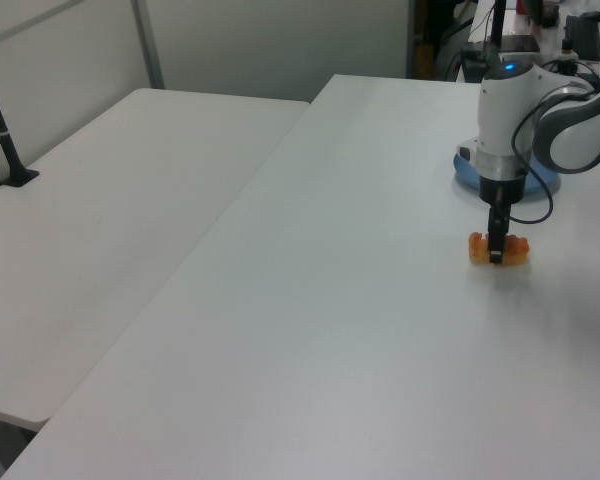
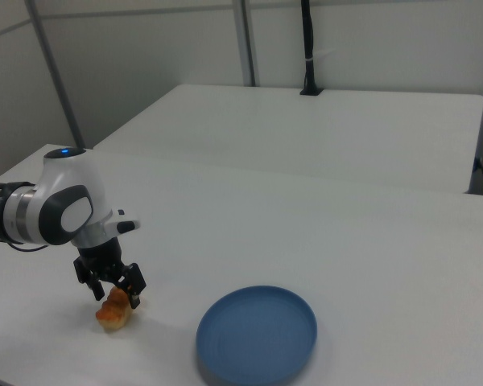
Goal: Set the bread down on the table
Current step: 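Carry the bread roll away from the plate and lower it to the table, then open the gripper to release the roll and raise it away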
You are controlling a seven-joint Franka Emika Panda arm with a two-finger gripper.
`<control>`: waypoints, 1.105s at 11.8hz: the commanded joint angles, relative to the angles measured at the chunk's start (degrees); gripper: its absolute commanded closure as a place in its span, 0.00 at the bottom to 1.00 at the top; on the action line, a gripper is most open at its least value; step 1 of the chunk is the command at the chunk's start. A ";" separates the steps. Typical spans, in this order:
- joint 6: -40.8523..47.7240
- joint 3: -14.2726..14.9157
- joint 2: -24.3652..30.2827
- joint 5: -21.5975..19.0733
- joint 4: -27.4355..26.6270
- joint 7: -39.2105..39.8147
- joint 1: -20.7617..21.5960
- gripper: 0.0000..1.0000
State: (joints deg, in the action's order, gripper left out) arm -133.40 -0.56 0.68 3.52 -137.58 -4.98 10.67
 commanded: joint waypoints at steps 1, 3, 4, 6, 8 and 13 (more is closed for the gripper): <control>8.73 0.47 1.78 0.61 5.71 -2.05 0.41 0.00; 18.13 0.74 2.31 0.79 13.61 -1.96 0.32 0.00; 22.09 0.91 2.13 0.70 17.83 -1.96 0.32 0.00; 28.25 1.09 2.13 0.70 24.52 -1.70 0.23 0.00; 34.93 1.27 1.87 0.79 31.99 -1.44 -0.12 0.00; 44.80 1.44 2.04 0.00 43.88 -0.74 -5.03 0.00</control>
State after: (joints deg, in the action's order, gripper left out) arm -92.21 0.59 3.20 3.61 -98.09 -5.95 7.41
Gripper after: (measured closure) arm 0.000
